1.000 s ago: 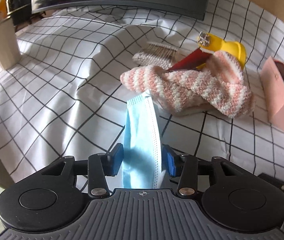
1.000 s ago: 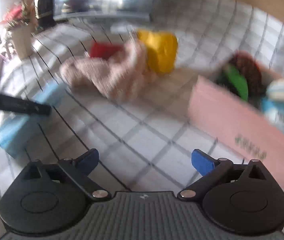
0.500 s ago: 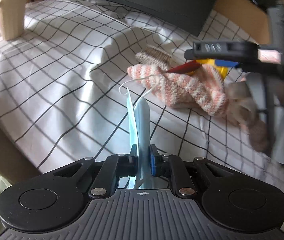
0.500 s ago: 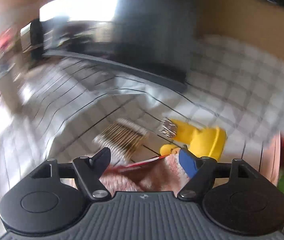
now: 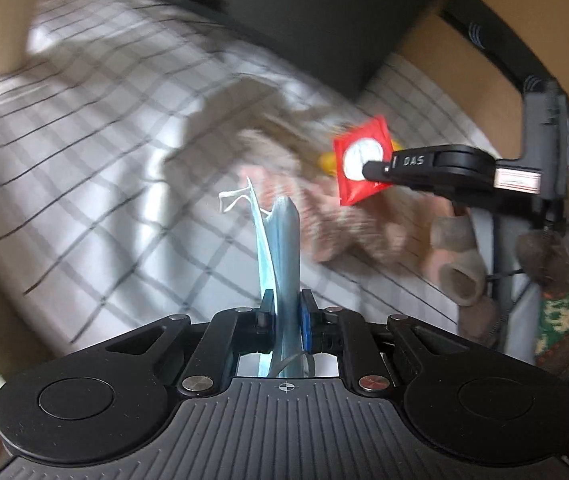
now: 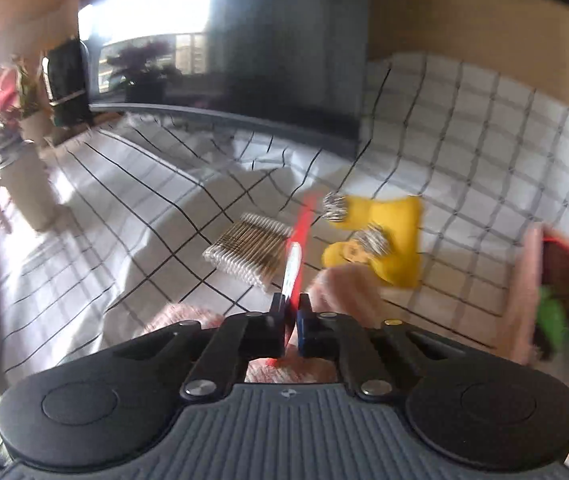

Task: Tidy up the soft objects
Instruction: 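Carry the mask over the pink box with the left tool while the right tool grasps the red packet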

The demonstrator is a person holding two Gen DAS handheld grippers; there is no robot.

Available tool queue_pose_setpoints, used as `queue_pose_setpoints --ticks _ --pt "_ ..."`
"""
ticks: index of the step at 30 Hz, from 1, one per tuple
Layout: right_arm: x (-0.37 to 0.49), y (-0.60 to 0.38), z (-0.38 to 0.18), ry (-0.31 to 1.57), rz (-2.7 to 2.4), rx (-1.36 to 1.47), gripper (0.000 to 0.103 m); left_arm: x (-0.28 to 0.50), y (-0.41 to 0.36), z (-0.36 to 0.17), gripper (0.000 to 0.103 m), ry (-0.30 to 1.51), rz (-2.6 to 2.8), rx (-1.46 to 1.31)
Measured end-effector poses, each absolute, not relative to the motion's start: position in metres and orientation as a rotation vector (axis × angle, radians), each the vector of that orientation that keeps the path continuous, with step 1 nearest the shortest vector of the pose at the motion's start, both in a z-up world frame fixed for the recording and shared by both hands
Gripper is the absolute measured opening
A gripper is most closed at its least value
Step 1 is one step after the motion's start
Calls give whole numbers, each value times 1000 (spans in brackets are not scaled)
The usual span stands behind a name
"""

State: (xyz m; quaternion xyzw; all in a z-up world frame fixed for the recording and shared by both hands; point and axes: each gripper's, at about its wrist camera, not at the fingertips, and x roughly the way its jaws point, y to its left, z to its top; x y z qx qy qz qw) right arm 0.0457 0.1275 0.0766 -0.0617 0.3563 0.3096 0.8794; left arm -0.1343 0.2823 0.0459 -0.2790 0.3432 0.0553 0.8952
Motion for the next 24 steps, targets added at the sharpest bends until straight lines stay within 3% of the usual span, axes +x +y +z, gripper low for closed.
queue_pose_setpoints --ticks 6,12,18,20,24 --pt "13 33 114 690 549 -117 3 -107 244 67 14 786 -149 -450" --pt "-24 -63 101 744 319 -64 3 -69 196 83 14 833 -385 -327" --pt "-60 -108 82 741 117 1 3 6 151 124 15 720 -577 -257" --pt "-71 -116 84 717 74 8 3 40 134 135 20 648 -604 -271" --pt "-87 -132 86 682 -18 -1 3 120 102 119 24 658 -607 -341"
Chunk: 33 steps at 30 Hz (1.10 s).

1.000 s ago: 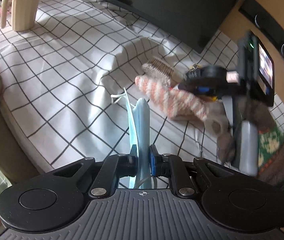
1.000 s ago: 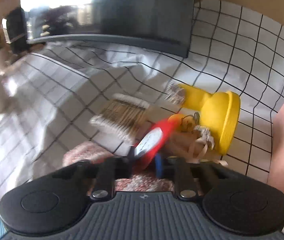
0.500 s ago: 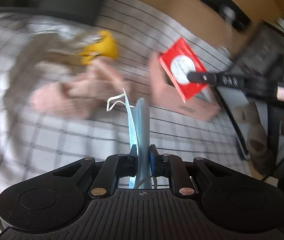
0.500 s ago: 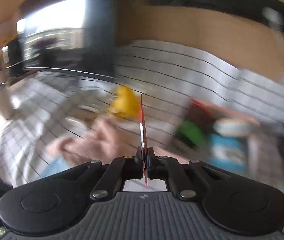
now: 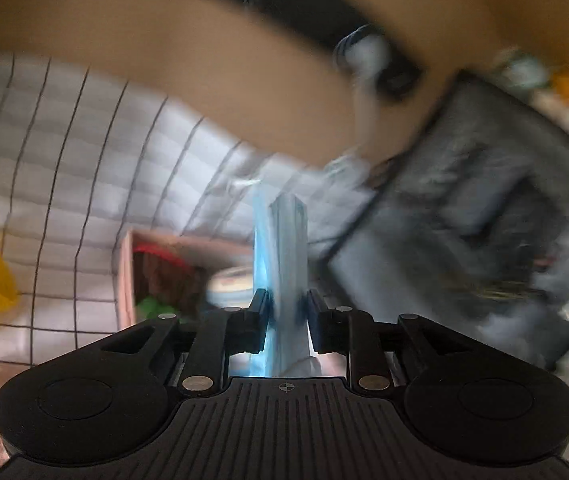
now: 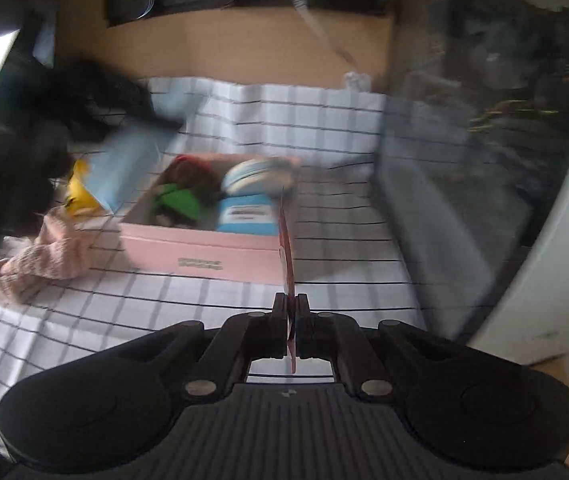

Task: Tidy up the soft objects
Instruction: 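Carry the mask over the pink box with the left tool while the right tool grasps the red packet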

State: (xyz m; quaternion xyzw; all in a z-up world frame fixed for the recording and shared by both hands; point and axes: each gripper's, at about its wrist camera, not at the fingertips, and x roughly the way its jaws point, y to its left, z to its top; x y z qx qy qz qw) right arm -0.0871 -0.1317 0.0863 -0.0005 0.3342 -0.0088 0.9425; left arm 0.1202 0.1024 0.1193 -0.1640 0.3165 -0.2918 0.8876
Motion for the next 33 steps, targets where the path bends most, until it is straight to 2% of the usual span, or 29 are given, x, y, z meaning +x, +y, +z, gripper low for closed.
queue_pose_setpoints --ticks 3,6,12,15,18,23,27,31,33 --pt "-93 -144 86 688 -84 4 3 165 88 71 24 793 -466 -298" --pt "-93 -156 83 716 -114 18 3 183 93 39 24 837 -378 -274" --pt "-80 -145 81 724 -71 -18 3 187 100 65 24 723 -475 -336" --pt "-78 -134 83 698 -41 -35 3 189 91 84 24 727 -508 -278" --pt "-79 -129 80 698 -26 -34 3 184 88 81 24 789 -499 -241" --pt "-76 -133 76 712 -44 -22 3 175 69 79 24 702 -391 -49" --pt "-75 -138 73 726 -51 -1 3 185 59 68 24 833 -499 -84" --pt "-71 -138 77 726 -27 -12 3 204 39 26 24 1017 -560 -72" --pt "-66 -139 83 709 -8 -15 3 205 38 17 24 1019 -549 -69"
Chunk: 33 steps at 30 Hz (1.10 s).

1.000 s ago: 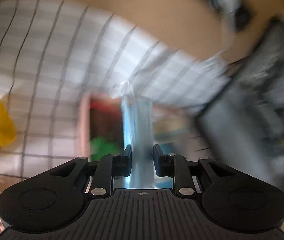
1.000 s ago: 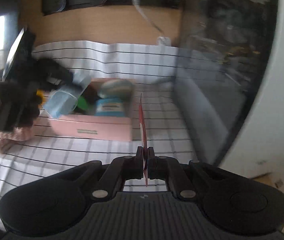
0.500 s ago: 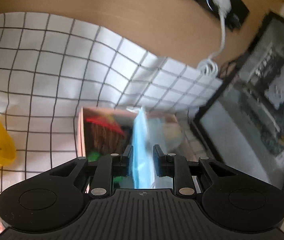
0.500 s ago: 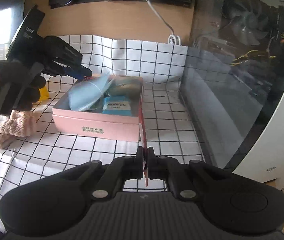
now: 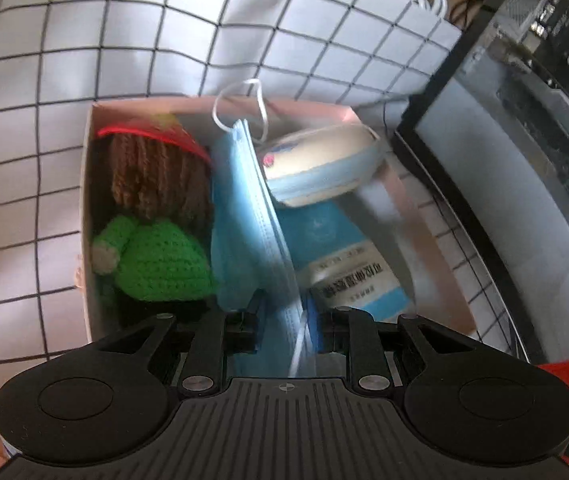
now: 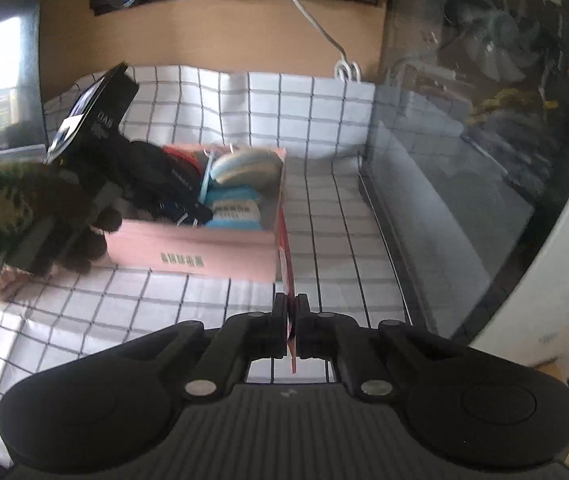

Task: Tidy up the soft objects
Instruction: 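Release the mask into the pink box with the left tool while the right tool drops the red packet in, then grasp the striped knitted towel with the left tool while the right tool grasps the cotton-swab pack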

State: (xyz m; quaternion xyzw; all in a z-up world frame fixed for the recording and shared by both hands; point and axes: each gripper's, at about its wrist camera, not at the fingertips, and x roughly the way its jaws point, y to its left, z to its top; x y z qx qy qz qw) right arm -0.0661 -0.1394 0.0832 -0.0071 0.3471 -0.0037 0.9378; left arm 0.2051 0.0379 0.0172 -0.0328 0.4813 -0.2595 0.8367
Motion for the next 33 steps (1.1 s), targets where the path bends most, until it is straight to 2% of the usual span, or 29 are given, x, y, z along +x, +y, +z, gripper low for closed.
queue_pose_setpoints --ticks 8,13,18,22,24,28,30,33 --pt "7 -123 116 619 183 119 3 131 108 69 24 825 -474 -202" --pt "73 -108 110 597 256 272 6 70 162 72 24 816 -336 -287" --pt "87 -111 74 603 29 129 42 22 209 63 24 821 -160 -265" --pt "69 -121 59 631 -8 65 50 -4 240 51 24 854 -46 -270" --pt "56 -120 58 638 -7 45 62 -11 248 47 24 858 -30 -259" --pt "25 -108 62 616 10 -16 65 -7 250 53 24 833 -56 -167" --pt "10 -97 64 604 36 -57 74 -2 252 61 24 804 -89 -113" --pt "-12 -79 64 591 110 -131 81 13 257 71 24 783 -100 -80"
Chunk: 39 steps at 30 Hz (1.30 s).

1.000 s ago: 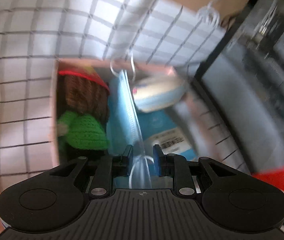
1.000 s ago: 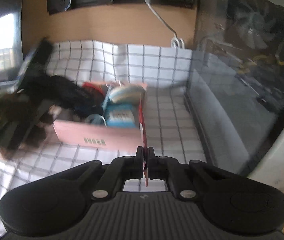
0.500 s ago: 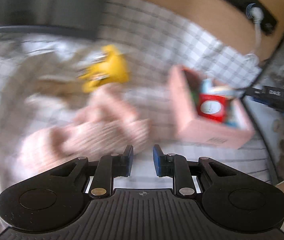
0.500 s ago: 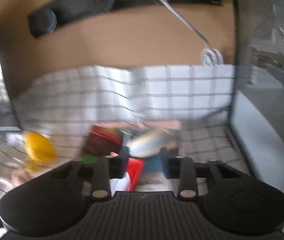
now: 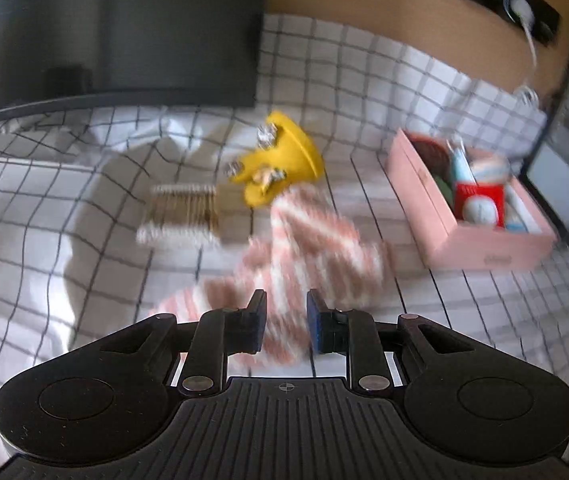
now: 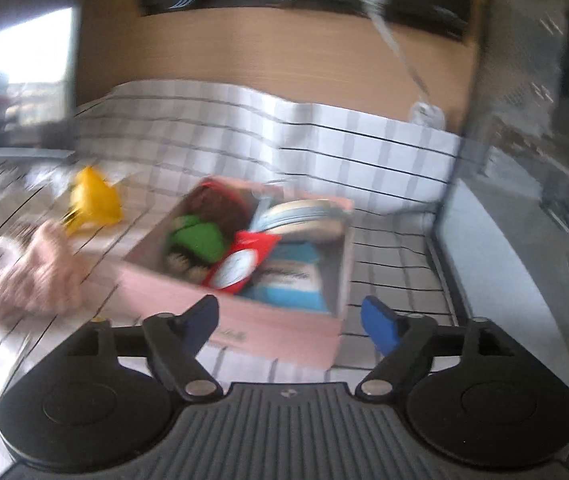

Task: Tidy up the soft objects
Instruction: 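Grasp the striped knitted towel with the left tool while the right tool grasps the cotton-swab pack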

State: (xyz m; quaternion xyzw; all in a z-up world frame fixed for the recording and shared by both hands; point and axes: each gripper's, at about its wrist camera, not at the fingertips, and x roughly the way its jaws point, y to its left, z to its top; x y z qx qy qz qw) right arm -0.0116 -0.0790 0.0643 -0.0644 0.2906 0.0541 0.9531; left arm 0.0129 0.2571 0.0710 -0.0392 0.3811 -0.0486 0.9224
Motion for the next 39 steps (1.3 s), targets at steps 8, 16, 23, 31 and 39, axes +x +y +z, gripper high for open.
queue_pose_setpoints --ticks 8,16,23,31,39 --pt "-23 -36 64 601 222 -201 84 33 290 69 24 773 62 -280" --pt "13 47 81 620 425 -255 85 22 302 45 24 782 18 -370" --pt "52 150 90 569 677 -338 100 11 349 47 24 730 100 -479" --pt "144 264 32 868 548 -113 101 -37 387 42 24 763 243 -530" --pt "163 287 1 959 478 -161 83 -64 387 31 24 827 276 -506"
